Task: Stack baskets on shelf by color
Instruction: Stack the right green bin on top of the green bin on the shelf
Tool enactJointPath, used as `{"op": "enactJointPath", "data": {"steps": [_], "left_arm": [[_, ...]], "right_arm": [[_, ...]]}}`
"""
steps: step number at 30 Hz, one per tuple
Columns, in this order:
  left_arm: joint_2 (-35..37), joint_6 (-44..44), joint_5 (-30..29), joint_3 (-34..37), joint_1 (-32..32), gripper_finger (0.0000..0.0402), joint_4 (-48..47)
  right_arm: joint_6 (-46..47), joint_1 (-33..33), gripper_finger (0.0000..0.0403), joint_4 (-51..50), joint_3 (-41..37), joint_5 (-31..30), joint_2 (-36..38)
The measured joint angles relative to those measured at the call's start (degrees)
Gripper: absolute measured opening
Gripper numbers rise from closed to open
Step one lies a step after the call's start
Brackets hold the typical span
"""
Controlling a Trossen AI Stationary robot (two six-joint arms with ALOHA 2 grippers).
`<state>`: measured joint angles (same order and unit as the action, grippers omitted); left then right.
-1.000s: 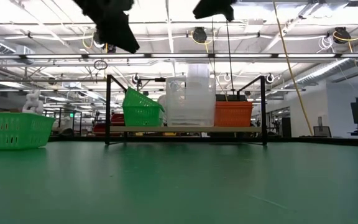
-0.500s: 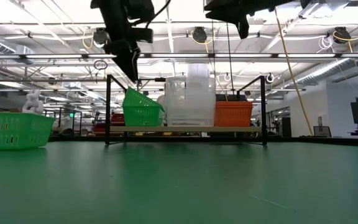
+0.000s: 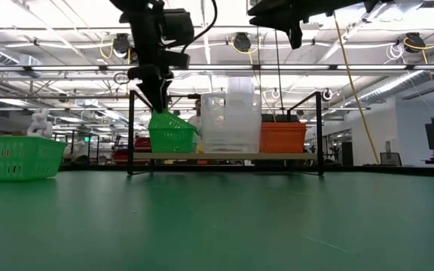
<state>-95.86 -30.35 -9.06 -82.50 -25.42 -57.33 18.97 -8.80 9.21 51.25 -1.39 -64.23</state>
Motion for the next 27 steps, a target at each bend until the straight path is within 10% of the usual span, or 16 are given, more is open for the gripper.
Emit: {"op": "enactJointPath", "data": {"steps": [11, 27], "left_arm": [[-0.17, 0.07, -0.61, 0.0, -0.03, 0.0016, 0.33], [1.46, 2.54, -4.96, -1.62, -0.65, 0.0015, 3.14]], "right_arm": [[-0.11, 0.0, 0.0077, -0.02, 0.02, -0.01, 0.0], [0.06, -0.11, 0.0077, -0.03, 0.02, -0.02, 0.0]]}}
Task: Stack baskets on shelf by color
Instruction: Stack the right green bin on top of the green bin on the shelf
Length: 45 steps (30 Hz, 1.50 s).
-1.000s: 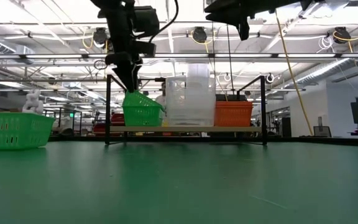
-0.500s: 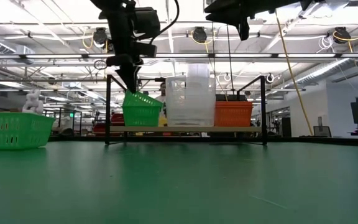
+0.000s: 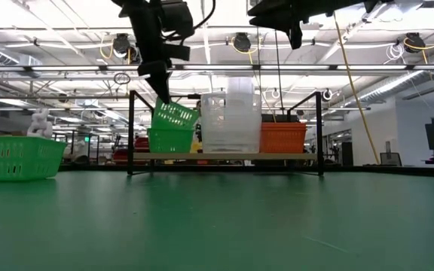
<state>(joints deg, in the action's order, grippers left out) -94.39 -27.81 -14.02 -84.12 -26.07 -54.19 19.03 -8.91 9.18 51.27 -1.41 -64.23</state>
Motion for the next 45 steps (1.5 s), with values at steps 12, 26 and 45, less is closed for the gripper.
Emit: {"op": "enactJointPath", "data": {"steps": [12, 26, 45], "left_arm": [[0.72, 8.48, 1.79, 1.1, -1.57, 0.002, 2.81], [0.7, 10.4, 1.88, 7.56, -1.5, 0.0093, 3.19], [0.7, 6.37, 4.36, 6.88, -1.61, 0.0071, 5.34]], "right_arm": [[-0.01, 0.0, 0.0077, -0.01, 0.07, -0.33, 0.0], [-0.19, -0.06, 0.0077, -0.01, 0.07, -0.44, 0.0], [-0.17, -1.01, 0.0077, 3.02, 0.07, -0.46, -0.04]]}}
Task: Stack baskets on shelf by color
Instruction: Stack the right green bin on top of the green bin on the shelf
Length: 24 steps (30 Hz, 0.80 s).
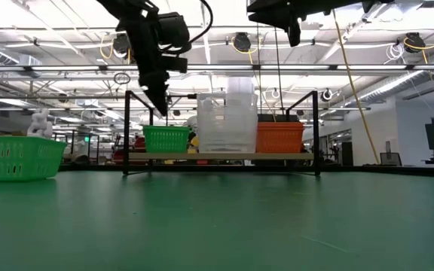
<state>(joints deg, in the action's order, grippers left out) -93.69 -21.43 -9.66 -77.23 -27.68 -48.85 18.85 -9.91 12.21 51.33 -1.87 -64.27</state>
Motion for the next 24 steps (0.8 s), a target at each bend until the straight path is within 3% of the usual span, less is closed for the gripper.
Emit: {"op": "enactJointPath", "data": {"steps": [13, 18, 24], "left_arm": [[-2.76, 2.37, 3.47, 1.7, -0.04, 0.0221, 8.74], [-4.75, 1.22, 3.57, 1.7, -0.04, 0.0226, 8.67], [-5.94, -1.62, 4.28, 1.75, 0.26, 0.0196, 6.54]], "right_arm": [[0.39, -0.13, 0.0077, 0.0, 0.0, 0.11, -0.04], [0.34, -0.13, 0.0077, -0.03, 0.0, 0.24, -0.04], [0.22, -0.13, 0.0077, -0.37, 0.0, 0.44, -0.04]]}}
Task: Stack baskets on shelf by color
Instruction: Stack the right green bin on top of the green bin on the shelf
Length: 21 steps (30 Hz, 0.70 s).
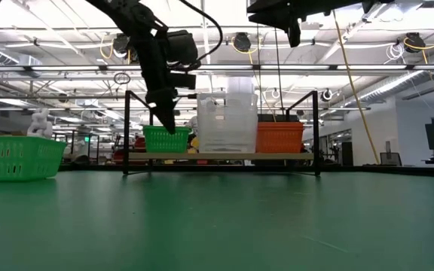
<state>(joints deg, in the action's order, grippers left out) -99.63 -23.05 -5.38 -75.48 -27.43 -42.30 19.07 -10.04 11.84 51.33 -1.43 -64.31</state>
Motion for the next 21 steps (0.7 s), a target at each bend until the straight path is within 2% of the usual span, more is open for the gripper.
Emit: {"op": "enactJointPath", "data": {"steps": [11, 21], "left_arm": [[1.59, -5.34, 1.46, 0.0, 1.25, 0.0141, -7.25], [1.61, -3.41, 1.44, 0.0, 2.6, 0.0134, -6.93]], "right_arm": [[-1.67, -0.04, 0.0077, -0.07, 0.0, 0.02, 0.0], [-1.79, -0.13, 0.0077, 0.07, 0.0, -0.16, 0.0]]}}
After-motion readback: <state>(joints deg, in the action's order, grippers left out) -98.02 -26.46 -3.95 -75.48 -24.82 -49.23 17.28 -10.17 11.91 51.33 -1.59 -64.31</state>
